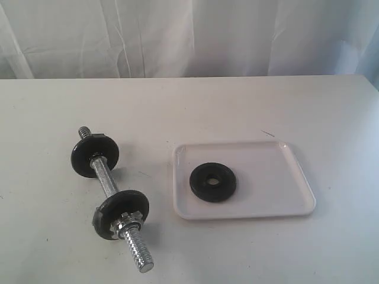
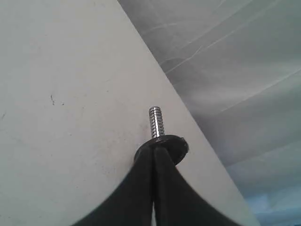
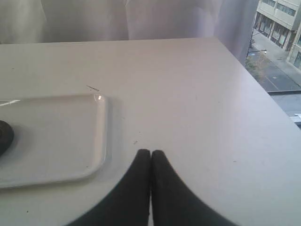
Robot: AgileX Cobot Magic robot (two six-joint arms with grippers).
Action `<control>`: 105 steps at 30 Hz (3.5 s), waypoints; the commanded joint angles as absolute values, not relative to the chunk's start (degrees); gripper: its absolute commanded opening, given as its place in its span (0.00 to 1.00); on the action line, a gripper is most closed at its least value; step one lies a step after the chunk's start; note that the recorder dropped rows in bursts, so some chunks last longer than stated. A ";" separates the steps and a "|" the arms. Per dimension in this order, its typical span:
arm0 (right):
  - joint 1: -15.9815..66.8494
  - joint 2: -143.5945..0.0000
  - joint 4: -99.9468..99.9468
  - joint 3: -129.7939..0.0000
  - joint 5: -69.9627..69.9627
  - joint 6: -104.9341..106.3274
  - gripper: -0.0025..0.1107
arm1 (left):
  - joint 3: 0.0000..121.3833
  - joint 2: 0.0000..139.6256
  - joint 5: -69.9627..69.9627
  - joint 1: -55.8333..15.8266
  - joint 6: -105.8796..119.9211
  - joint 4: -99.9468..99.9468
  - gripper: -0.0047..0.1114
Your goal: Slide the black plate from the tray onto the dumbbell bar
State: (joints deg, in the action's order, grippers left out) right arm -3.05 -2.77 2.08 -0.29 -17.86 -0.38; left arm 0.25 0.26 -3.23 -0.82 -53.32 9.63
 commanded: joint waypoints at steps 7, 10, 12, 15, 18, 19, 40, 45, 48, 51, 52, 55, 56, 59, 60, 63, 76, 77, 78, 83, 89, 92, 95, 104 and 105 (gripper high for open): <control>-3.45 -2.49 1.65 0.00 -17.02 -1.33 0.02 | 15.18 12.60 -12.49 -0.69 -41.03 9.32 0.04; -3.45 -2.49 1.65 0.00 -17.02 -1.33 0.02 | 25.39 25.45 -16.15 -0.69 -34.86 9.32 0.04; -3.45 -2.49 1.65 0.00 -17.02 -1.33 0.02 | 31.96 33.46 -20.97 -0.69 -30.63 10.10 0.04; -3.45 -2.49 1.65 0.00 -17.02 -1.33 0.02 | 43.43 48.76 -31.70 -0.69 -22.14 16.69 0.04; -3.45 -2.49 1.65 0.00 -17.02 -1.33 0.02 | 48.07 58.06 -34.80 -0.69 -15.91 27.73 0.04; -3.45 -2.49 1.65 0.00 -17.02 -1.33 0.02 | 48.04 61.44 -34.86 -0.69 -10.26 33.90 0.07; -3.45 -2.49 1.65 0.00 -17.02 -1.33 0.02 | 47.86 89.23 -35.06 -4.39 18.18 61.69 0.85; -3.45 -2.49 1.65 0.00 -17.02 -1.33 0.02 | 47.81 91.08 -29.51 -8.81 17.78 62.06 0.85; -3.45 -2.49 1.65 0.00 -17.02 -1.33 0.02 | 47.81 92.35 -27.39 -10.03 16.08 63.01 0.85; -3.45 -2.49 1.65 0.00 -17.02 -1.33 0.02 | 47.81 93.78 -26.22 -10.81 16.08 64.25 0.85; -3.45 -2.49 1.65 0.00 -17.02 -1.33 0.02 | 47.81 94.28 -25.38 -11.17 16.08 64.25 0.85; -3.45 -2.49 1.65 0.00 -17.02 -1.33 0.02 | 47.81 95.55 -23.24 -12.15 16.08 64.95 0.85; -3.45 -2.49 1.65 0.00 -17.02 -1.33 0.02 | 47.81 96.00 -22.47 -12.42 16.34 65.92 0.85; -3.45 -2.49 1.65 0.00 -17.02 -1.33 0.02 | 47.81 97.41 -20.33 -13.49 18.06 68.92 0.85; -3.45 -2.49 1.65 0.00 -17.02 -1.33 0.02 | 47.81 97.86 -19.86 -13.98 19.70 70.91 0.85; -3.45 -2.49 1.65 0.00 -17.02 -1.33 0.02 | 47.81 99.23 -19.23 -14.66 23.14 75.52 0.85; -3.45 -2.49 1.65 0.00 -17.02 -1.33 0.02 | 48.78 102.65 -17.77 -14.76 29.22 83.27 0.85; -3.45 -2.49 1.65 0.00 -17.02 -1.33 0.02 | 48.78 102.78 -17.77 -14.76 30.82 84.94 0.85; -3.45 -2.49 1.65 0.00 -17.02 -1.33 0.02 | 48.78 102.92 -17.77 -14.76 32.16 86.58 0.85; -3.45 -2.49 1.65 0.00 -17.02 -1.33 0.02 | 48.78 103.78 -17.77 -14.76 36.07 91.28 0.85; -3.45 -2.49 1.65 0.00 -17.02 -1.33 0.02 | 48.78 104.77 -17.70 -14.89 36.07 91.42 0.85; -3.45 -2.49 1.65 0.00 -17.02 -1.33 0.02 | 48.78 104.77 -17.58 -14.98 36.07 91.52 0.85; -3.45 -2.49 1.65 0.00 -17.02 -1.33 0.02 | 48.78 104.77 -17.58 -14.98 36.07 91.51 0.85; -3.45 -2.49 1.65 0.00 -17.02 -1.33 0.02 | 48.78 104.77 -17.45 -14.98 35.96 92.98 0.62; -3.45 -2.49 1.65 0.00 -17.02 -1.33 0.02 | 48.78 104.77 -17.33 -14.98 35.96 93.30 0.60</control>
State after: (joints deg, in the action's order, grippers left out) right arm -3.05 -2.77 2.08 -0.29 -17.86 -1.04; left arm 48.89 104.97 -16.92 -14.59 35.60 91.82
